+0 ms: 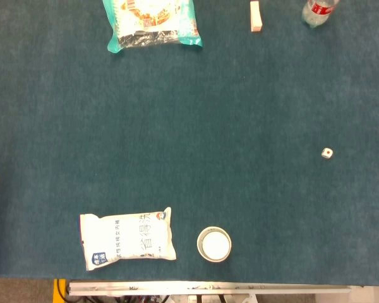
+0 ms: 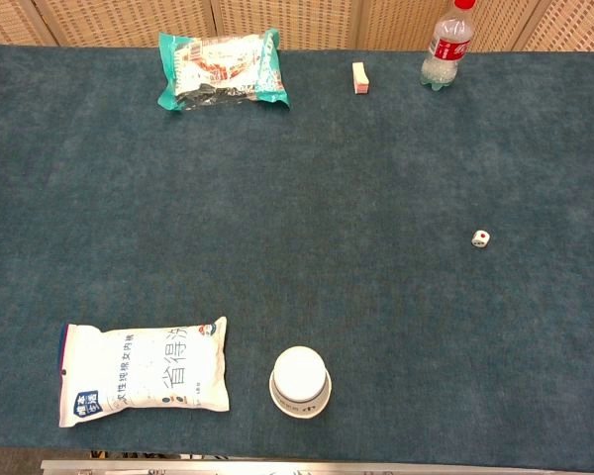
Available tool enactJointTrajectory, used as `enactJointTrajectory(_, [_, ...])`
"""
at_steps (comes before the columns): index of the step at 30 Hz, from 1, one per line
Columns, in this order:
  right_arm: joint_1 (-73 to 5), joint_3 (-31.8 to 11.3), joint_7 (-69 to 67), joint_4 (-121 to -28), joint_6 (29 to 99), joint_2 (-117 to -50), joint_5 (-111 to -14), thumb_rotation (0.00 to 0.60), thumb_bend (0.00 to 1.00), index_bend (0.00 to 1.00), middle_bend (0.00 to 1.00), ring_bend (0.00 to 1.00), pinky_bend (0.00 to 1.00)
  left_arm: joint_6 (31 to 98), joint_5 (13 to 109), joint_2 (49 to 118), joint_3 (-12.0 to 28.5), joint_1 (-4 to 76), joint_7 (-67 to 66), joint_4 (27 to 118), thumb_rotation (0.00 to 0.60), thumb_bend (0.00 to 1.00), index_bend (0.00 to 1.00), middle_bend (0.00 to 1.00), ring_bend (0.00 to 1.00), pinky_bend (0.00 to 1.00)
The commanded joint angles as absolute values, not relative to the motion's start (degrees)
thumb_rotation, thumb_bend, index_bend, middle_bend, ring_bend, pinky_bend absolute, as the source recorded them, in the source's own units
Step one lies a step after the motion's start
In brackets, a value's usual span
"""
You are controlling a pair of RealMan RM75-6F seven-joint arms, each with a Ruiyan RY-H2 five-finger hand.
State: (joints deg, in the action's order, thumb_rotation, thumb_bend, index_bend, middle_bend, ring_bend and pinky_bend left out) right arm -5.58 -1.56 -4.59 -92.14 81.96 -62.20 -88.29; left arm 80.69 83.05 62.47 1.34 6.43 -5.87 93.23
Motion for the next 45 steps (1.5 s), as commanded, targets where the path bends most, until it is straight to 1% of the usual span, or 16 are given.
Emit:
enactJointTrajectory(1, [-5.71,-1.79,-4.34,-92.12,81.71,-62.31,-87.79,0.600,0.00,0.30,0.29,0.23,0.36,80.57,82.69,62.76,1.50,6.52,-6.23,92.87,0.600,0.00,0.53,0.51,0.44,0.45])
enactJointTrajectory(9, [-5.14,-3.76,-2.21,-91.21,84.78,-63.85,-86.56,0.600,0.00,0.30,0.29,0.23,0.36,81.07,82.31,63.79,1.60,6.37,-8.53,91.76,0.600,0.00,0.53,0.51,0.44,0.45])
enactJointTrajectory(12, [-5.50,-4.78,-0.20,-89.23,85.52,-65.42,-86.10,0.600,0.00,0.32,0.31,0.23,0.36,81.99,83.14,64.17,1.55,6.12,-7.57,91.13,0.600,0.00,0.53,0.51,0.44,0.45])
enactJointTrajectory(20, [-7.31,-5.49,-3.03,-88.13,82.66,-65.42,-85.45,0.600,0.00,0.33,0.31,0.23,0.36,81.44,82.30,65.17,1.75,6.07,-6.07,88.73,0.600,0.00,0.53,0.51,0.44,0.45])
enactJointTrajectory(27, [-7.50,-4.88,-4.74,-87.86,82.12,-64.96,-86.14,0.600,0.00,0.33,0.31,0.23,0.36,81.48,82.00,65.15,1.54,5.72,-6.59,89.14,0.600,0.00,0.53,0.51,0.44,0.45])
enactJointTrajectory(36, [-6.28,-2.90,-0.31,-89.94,83.55,-65.20,-88.01,0.600,0.00,0.34,0.31,0.23,0.36,81.82,85.14,64.78,0.63,6.11,-5.86,90.25,0.600,0.00,0.53,0.51,0.44,0.45])
enactJointTrajectory(40, [-5.86,-1.97,1.41,-91.24,83.22,-64.39,-88.31,0.600,0.00,0.34,0.31,0.23,0.36,80.50,84.60,65.08,0.58,6.54,-5.09,89.46,0.600,0.00,0.53,0.51,0.44,0.45])
enactJointTrajectory(45, [-5.41,-1.95,2.78,-92.28,84.23,-64.08,-88.66,0.600,0.00,0.34,0.32,0.23,0.36,80.23,84.15,65.27,0.72,6.63,-5.31,89.40,0.600,0.00,0.53,0.51,0.44,0.46])
